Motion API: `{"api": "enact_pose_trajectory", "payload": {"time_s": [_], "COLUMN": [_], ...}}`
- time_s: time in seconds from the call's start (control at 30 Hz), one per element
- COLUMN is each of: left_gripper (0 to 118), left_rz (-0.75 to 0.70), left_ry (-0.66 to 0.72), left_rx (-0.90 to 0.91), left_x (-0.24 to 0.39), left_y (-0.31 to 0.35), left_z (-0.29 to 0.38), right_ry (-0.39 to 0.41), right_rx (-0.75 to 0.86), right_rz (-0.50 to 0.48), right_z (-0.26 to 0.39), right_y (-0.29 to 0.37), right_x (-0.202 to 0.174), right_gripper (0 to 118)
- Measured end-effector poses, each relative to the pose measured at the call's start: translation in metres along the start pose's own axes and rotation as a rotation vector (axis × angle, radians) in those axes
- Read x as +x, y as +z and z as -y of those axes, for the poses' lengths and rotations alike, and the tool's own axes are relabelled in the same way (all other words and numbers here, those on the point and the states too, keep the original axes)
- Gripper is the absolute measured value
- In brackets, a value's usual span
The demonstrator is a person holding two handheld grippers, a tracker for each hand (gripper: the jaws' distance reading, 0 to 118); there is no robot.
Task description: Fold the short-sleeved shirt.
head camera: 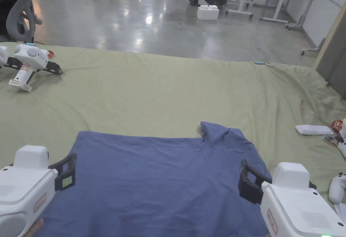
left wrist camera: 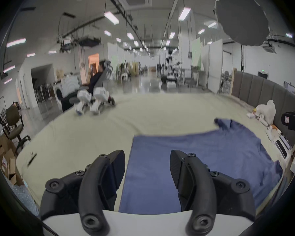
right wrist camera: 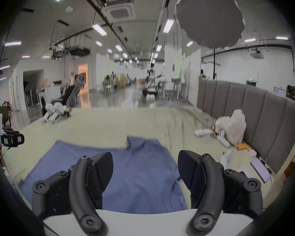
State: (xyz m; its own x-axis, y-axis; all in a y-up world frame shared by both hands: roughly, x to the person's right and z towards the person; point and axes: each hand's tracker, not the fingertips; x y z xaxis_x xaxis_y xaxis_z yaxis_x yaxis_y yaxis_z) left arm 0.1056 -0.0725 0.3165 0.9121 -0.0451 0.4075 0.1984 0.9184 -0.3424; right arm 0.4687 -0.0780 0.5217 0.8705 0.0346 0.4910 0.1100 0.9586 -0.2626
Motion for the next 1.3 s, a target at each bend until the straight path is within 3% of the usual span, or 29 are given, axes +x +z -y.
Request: {"api": "enact_pose_trajectory", "payload": {"time_s": [0.07,0.13,0.17,0.23,0.27,0.33,0.57,0.7,0.87,1.07,1.13,1.17,1.2,1.23,1.3], "left_gripper": [51,37,29,13,5,0,0,0,0,0,15,29,55,71,75], "left_rz": [-0.013,-0.009,-0.019,-0.037,-0.044,-0.038,-0.022,0.034,-0.024,0.011,0.002,-0.003,-0.004,-0.007,-0.045], "left_ry": [-0.001,-0.002,-0.002,-0.012,-0.016,-0.012,-0.005,0.076,0.098,0.217,0.234,0.247,0.252,0.261,0.264], "left_rx": [0.070,0.139,0.167,0.223,0.236,0.257,0.236,0.078,-0.178,-0.444,-0.504,-0.531,-0.534,-0.540,-0.634], "left_x": [0.008,0.016,0.020,0.029,0.032,0.035,0.017,-0.019,-0.063,-0.092,-0.088,-0.088,-0.087,-0.086,-0.080], "left_y": [-0.002,0.003,0.006,0.012,0.015,0.018,0.027,0.031,0.038,0.039,0.037,0.033,0.029,0.025,0.017], "left_z": [-0.008,-0.016,-0.018,-0.020,-0.020,-0.018,-0.010,0.011,0.047,0.089,0.099,0.104,0.109,0.114,0.119], "right_ry": [-0.004,-0.028,-0.033,-0.016,-0.013,-0.003,0.013,-0.003,-0.023,-0.065,-0.052,-0.046,-0.040,-0.038,-0.037], "right_rx": [0.065,0.130,0.145,0.180,0.197,0.215,0.209,0.174,0.105,0.028,0.015,0.007,-0.004,-0.011,-0.021], "right_rz": [0.017,0.019,0.014,0.020,0.026,0.021,0.002,0.003,-0.023,-0.078,-0.089,-0.094,-0.099,-0.104,-0.106], "right_z": [-0.010,-0.017,-0.020,-0.024,-0.025,-0.028,-0.023,-0.013,0.004,0.018,0.023,0.025,0.026,0.028,0.031], "right_y": [-0.002,0.000,0.000,0.003,0.005,0.008,0.010,0.008,0.002,-0.006,-0.006,-0.006,-0.007,-0.007,-0.007], "right_x": [-0.015,-0.025,-0.029,-0.039,-0.042,-0.046,-0.049,-0.046,-0.048,-0.054,-0.058,-0.059,-0.060,-0.061,-0.061], "right_gripper": [75,60,49,8,1,1,1,1,1,1,1,1,1,1,1]}}
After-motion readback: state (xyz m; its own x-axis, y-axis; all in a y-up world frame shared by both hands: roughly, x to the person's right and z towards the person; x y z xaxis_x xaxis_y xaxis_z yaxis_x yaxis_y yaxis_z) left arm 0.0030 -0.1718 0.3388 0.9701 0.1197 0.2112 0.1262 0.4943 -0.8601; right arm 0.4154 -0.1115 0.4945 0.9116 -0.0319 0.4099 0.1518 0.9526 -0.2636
